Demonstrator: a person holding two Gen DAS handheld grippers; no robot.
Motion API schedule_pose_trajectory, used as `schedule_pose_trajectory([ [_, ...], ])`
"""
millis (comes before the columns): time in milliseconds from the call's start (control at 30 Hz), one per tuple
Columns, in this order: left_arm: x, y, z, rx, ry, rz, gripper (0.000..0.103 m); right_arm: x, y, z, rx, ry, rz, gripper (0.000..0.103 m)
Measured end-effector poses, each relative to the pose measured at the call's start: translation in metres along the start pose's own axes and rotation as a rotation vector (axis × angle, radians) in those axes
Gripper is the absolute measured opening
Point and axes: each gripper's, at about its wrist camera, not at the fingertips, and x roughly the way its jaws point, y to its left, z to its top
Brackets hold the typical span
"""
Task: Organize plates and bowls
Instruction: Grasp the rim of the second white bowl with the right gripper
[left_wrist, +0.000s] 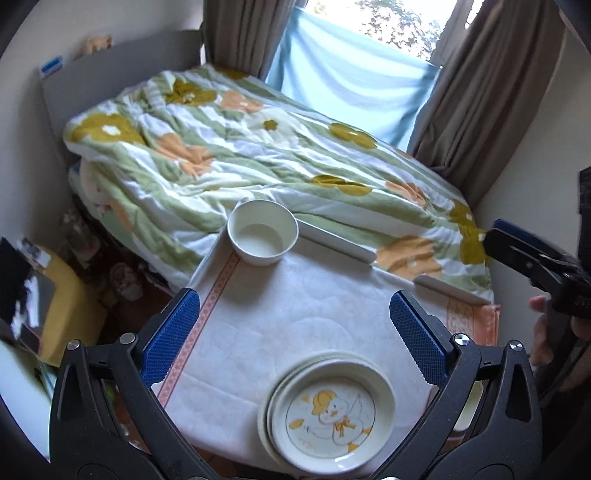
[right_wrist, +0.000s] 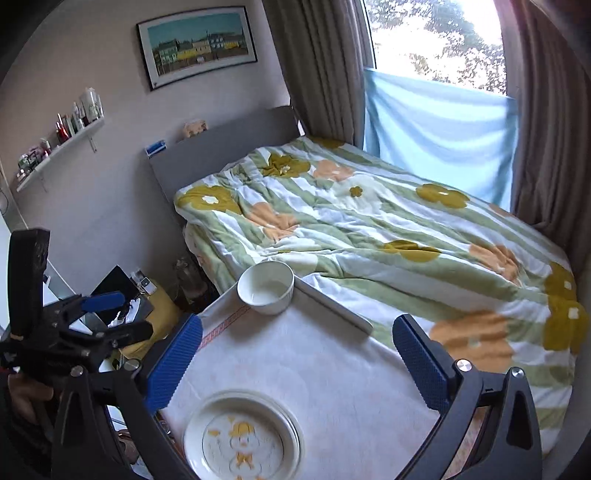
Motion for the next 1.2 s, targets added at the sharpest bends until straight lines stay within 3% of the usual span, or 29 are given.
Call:
schedule_pose_trajectory([
  [100, 0.042, 0.027, 0.018, -0.078, 0.028, -0.038, 0.095, 0.064, -0.004, 0.018, 0.044, 0.098, 0.031, 0.103],
  [200, 0.094, 0.053, 0.03, -0.129, 0.079, -0.042, 0.076, 0.136, -0.011, 0.022, 0.078, 0.189, 0.033, 0.102],
  [267, 0.133, 0.07, 0.035, -0.16, 0.121, -0.026, 0.06, 0.176, -0.015, 0.023, 0.103, 0.226, 0.055, 0.093],
  [333, 0.162, 0.086, 0.038, -0.183, 0.143, -0.017, 0.052, 0.211, -0.015, 0.022, 0.115, 0.263, 0.051, 0.074],
  [467, 0.208, 0.101, 0.04, -0.198, 0.187, -0.021, 0.051, 0.266, -0.017, 0.01, 0.154, 0.344, 0.041, 0.06],
  [533, 0.224, 0.104, 0.04, -0.192, 0.204, -0.015, 0.05, 0.283, -0.019, 0.005, 0.169, 0.366, 0.053, 0.05],
  [667, 0.245, 0.108, 0.039, -0.191, 0.221, -0.012, 0.035, 0.301, -0.019, 0.001, 0.172, 0.391, 0.063, 0.038],
  [767, 0.254, 0.103, 0.035, -0.152, 0.233, 0.005, 0.03, 0.307, -0.015, 0.0, 0.161, 0.402, 0.066, 0.032],
  [867, 0.255, 0.105, 0.034, -0.164, 0.226, 0.007, 0.026, 0.312, -0.013, -0.001, 0.148, 0.396, 0.072, 0.02],
  [1200, 0.247, 0.1, 0.032, -0.142, 0.224, 0.031, 0.024, 0.313, -0.009, -0.003, 0.129, 0.379, 0.048, 0.018],
])
